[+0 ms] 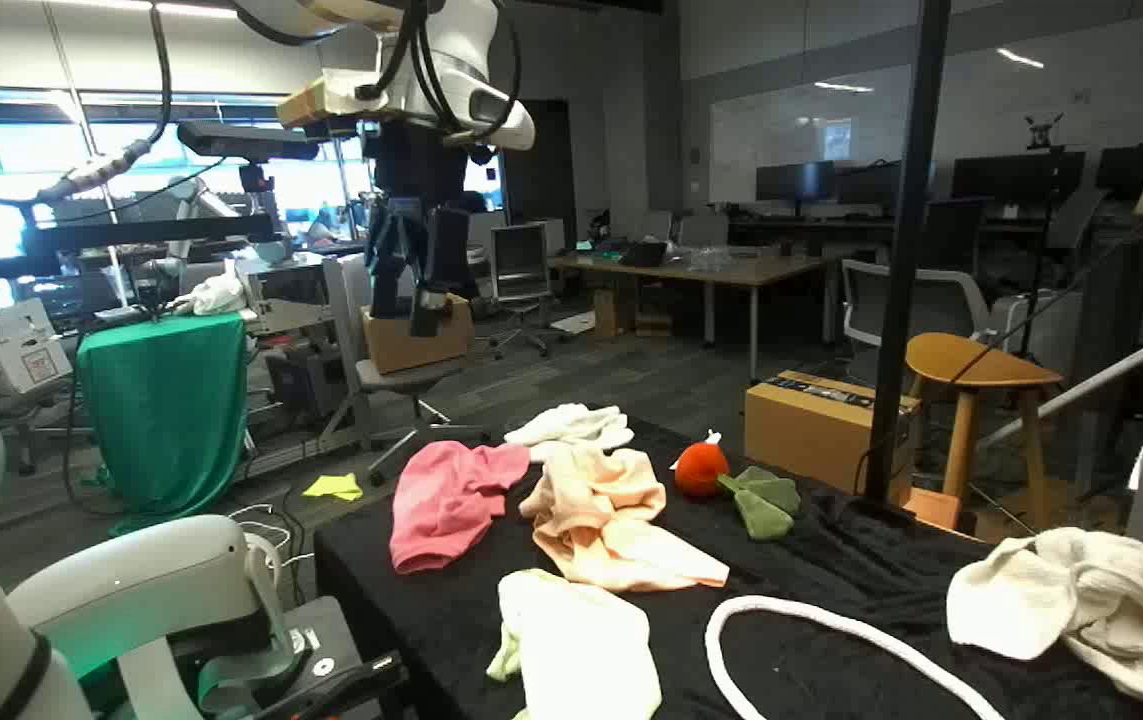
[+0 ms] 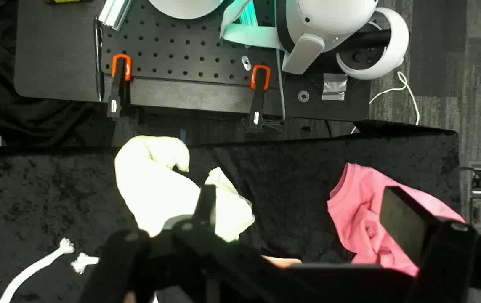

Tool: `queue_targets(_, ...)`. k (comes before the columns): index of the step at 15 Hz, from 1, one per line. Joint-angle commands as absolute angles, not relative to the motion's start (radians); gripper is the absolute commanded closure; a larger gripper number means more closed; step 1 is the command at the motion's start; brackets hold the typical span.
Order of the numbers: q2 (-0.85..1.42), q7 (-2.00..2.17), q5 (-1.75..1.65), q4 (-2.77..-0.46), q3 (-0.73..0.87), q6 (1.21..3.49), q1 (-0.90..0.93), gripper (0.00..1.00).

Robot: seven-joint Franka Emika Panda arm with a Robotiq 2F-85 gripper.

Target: Pile up the things on the table

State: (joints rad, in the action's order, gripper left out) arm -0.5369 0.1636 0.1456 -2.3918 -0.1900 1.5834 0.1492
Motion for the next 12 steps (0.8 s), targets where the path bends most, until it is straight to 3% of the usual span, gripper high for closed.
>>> queue_targets(1,-0.537,0.164,0.146,-2.388,-0.190,1.582,0.149,0.00)
queue_targets(12,-0.432,0.179,0.108,-2.276,-0.198,1.599,0.136,0.00)
